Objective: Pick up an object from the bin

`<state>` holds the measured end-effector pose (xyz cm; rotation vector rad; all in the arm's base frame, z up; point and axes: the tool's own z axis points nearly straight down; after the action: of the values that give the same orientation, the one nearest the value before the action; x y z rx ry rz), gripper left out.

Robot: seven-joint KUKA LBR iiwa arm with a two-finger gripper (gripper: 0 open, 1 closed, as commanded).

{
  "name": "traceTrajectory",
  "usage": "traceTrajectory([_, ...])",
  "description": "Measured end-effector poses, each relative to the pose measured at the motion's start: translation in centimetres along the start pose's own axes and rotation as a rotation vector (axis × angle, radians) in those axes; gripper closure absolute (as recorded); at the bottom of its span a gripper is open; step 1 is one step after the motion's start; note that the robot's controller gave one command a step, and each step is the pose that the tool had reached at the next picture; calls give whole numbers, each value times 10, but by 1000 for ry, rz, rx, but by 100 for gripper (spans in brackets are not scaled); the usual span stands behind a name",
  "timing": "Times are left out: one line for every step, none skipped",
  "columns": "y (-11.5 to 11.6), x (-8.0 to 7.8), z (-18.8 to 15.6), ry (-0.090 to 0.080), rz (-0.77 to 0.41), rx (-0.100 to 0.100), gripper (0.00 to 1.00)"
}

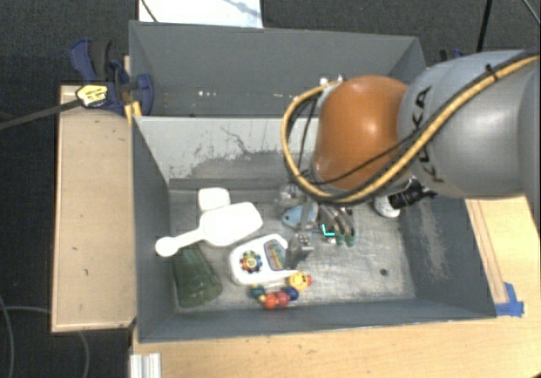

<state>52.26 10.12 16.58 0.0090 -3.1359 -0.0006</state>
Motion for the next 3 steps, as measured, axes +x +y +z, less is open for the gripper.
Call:
traceTrajectory([-1, -2, -4, -8, 4, -1, 0])
traceTrajectory([39, -19, 27, -14, -319, 1, 0])
traceTrajectory([68, -20, 46, -10, -391, 0, 0])
